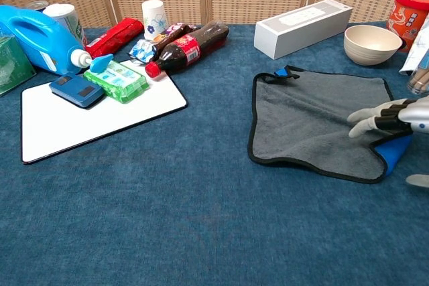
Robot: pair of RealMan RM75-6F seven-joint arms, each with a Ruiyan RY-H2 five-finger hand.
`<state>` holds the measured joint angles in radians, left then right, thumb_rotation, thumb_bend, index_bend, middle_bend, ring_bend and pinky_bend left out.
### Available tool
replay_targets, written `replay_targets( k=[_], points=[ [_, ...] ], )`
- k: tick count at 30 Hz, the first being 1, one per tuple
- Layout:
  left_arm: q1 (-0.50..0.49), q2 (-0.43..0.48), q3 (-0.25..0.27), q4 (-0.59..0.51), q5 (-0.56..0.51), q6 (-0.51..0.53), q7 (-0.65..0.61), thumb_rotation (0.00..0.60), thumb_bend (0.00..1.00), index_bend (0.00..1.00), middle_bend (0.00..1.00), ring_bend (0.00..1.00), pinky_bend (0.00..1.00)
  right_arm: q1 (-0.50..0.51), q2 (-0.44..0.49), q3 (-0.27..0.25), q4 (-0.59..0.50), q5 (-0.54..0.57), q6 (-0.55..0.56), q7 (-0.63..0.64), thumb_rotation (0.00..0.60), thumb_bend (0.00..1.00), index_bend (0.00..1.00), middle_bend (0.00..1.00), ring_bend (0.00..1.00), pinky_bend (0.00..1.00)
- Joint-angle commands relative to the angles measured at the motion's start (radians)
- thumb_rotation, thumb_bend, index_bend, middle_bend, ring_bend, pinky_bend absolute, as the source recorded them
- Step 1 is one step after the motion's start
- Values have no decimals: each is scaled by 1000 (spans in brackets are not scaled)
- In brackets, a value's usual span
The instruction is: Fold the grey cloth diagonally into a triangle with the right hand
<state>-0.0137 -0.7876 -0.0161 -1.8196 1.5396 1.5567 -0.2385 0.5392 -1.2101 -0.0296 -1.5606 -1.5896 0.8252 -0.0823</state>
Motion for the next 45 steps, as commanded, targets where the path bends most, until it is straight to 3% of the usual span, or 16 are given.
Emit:
replay_targets(
  k=[1,7,14,27,32,39,45],
  points=[
    [1,0,-1,1,-4,0,0,600,66,14,0,0,0,13,-18,-1,15,0,-6,10,600,334,165,0,0,0],
    [0,-2,-4,2,-8,-1,0,600,66,14,0,0,0,22,-41,-6,37,-16,14,31,600,346,269,0,0,0],
    [0,0,-4,2,-7,-2,-6,600,64,15,0,0,0,35,-52,-14,64,-8,6,13,600,344,309,0,0,0],
    [1,0,-1,1,1,-2,-8,600,66,15,0,0,0,36,-47,-28,89,8,22,-40,600,448,379,0,0,0],
    [1,0,-1,2,2,-2,-13,600,65,15,0,0,0,33,-43,-35,87,11,29,-55,600,454,440,0,0,0],
    [3,1,0,4,5,0,-15,600,65,15,0,0,0,28,-52,-44,96,14,39,-48,600,453,454,0,0,0],
    [3,1,-1,6,4,1,-17,600,65,15,0,0,0,25,-67,-49,118,14,46,-38,600,441,542,0,0,0]
  ],
)
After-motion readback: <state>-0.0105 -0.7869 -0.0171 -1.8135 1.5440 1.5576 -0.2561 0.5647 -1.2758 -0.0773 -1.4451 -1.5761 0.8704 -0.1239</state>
